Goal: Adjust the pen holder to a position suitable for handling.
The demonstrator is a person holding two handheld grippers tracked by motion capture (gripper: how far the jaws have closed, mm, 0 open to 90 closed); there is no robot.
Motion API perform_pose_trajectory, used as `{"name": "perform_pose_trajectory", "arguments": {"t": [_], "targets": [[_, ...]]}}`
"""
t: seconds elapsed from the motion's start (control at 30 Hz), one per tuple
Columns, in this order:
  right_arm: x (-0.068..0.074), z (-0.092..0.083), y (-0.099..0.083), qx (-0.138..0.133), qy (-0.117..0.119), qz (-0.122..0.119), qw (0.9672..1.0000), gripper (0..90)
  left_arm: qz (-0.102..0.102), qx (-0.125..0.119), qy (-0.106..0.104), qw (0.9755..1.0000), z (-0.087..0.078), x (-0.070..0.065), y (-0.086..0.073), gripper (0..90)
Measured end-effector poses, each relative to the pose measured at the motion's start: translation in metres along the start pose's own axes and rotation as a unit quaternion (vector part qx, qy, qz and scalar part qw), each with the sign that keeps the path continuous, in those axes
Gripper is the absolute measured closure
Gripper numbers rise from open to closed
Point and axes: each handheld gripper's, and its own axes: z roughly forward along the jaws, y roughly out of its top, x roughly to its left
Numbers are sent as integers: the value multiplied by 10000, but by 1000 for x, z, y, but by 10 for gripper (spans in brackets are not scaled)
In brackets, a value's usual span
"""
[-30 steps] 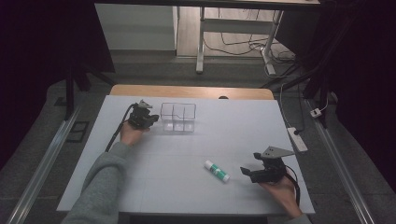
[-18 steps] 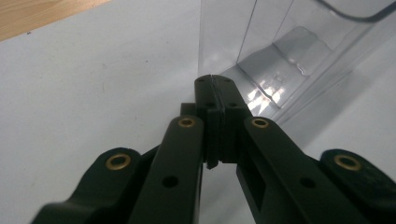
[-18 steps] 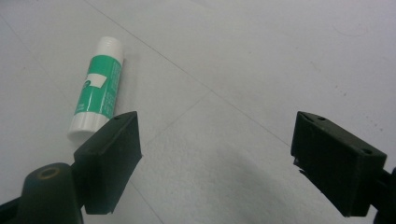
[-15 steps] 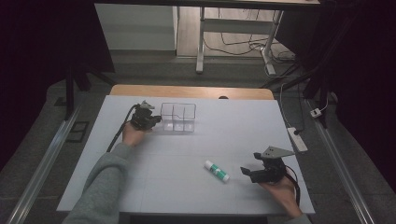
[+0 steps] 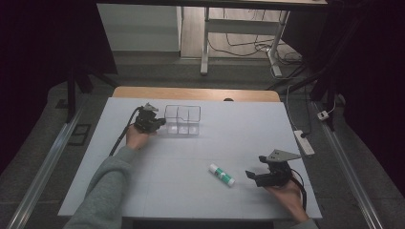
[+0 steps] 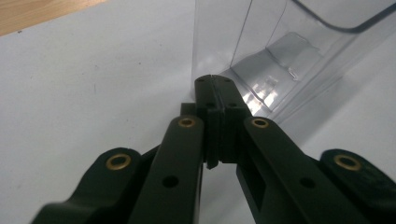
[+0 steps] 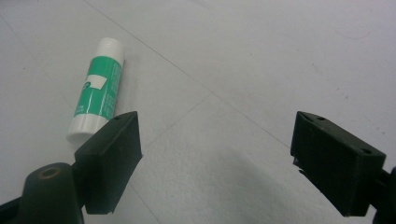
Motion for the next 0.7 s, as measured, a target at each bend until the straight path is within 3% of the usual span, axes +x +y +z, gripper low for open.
{"name": "perform_pose_trajectory", "arguments": {"t": [0.43, 0.7], "targets": [[1, 3, 0, 33, 7, -44, 10000, 156, 74, -41, -25, 10000, 3, -6, 2, 885], [2, 4, 1, 53, 7, -39, 10000, 157, 224, -47, -94, 9997, 6, -16, 8, 885]]}}
